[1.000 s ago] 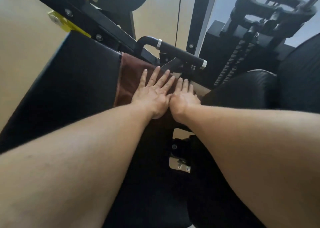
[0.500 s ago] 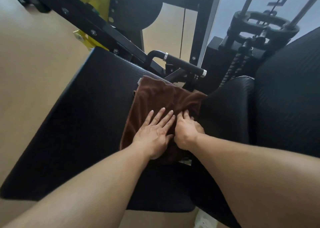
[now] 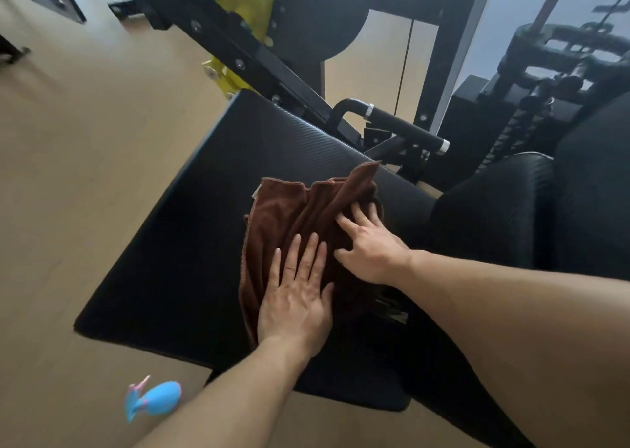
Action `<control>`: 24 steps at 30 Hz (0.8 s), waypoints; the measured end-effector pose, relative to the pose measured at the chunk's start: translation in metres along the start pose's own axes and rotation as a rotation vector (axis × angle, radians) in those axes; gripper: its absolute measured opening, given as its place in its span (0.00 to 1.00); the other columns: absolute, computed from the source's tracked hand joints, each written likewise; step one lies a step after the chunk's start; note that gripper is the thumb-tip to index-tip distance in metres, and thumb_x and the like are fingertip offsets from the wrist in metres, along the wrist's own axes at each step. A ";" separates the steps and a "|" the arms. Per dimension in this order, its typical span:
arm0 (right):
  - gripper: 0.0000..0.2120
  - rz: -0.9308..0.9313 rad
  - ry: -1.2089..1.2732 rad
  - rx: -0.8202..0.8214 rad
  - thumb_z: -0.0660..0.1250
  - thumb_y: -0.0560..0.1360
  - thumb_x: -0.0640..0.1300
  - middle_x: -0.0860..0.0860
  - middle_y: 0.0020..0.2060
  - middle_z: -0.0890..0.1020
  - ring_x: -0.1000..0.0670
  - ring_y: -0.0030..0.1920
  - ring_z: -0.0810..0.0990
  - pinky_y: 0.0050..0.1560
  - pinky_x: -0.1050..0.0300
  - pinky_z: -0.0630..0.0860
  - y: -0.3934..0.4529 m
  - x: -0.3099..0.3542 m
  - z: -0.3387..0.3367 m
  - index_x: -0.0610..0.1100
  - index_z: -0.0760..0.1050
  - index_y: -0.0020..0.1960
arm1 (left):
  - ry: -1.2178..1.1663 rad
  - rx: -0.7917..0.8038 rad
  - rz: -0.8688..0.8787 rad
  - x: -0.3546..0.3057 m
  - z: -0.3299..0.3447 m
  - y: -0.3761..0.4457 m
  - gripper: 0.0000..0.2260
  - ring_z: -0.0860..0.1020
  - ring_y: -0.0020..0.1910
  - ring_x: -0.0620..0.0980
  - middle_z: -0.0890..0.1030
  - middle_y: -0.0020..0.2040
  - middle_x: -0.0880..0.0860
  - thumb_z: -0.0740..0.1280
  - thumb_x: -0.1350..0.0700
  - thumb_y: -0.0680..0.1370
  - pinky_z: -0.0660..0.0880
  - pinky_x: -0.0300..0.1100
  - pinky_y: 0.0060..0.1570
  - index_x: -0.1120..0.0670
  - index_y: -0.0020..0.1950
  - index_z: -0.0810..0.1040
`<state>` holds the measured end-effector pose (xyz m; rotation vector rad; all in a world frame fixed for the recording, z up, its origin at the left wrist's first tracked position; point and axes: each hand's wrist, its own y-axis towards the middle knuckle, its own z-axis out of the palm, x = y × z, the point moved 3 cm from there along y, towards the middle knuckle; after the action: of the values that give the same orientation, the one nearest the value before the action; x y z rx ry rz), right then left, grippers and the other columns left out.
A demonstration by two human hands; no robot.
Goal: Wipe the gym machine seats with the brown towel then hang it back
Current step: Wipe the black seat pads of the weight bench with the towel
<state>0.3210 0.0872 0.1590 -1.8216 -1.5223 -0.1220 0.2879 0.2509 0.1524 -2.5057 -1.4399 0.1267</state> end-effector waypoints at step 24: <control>0.27 0.055 -0.124 -0.389 0.51 0.85 0.40 0.51 0.82 0.50 0.48 0.81 0.50 0.73 0.49 0.64 -0.098 0.026 0.102 0.49 0.47 0.82 | -0.072 0.012 0.140 -0.006 0.024 -0.064 0.29 0.28 0.76 0.46 0.35 0.80 0.46 0.42 0.43 0.82 0.34 0.53 0.76 0.48 0.80 0.35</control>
<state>0.2039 0.1702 0.1456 -2.2093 -1.6161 -0.3016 0.2260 0.2805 0.1450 -2.6158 -1.2837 0.2524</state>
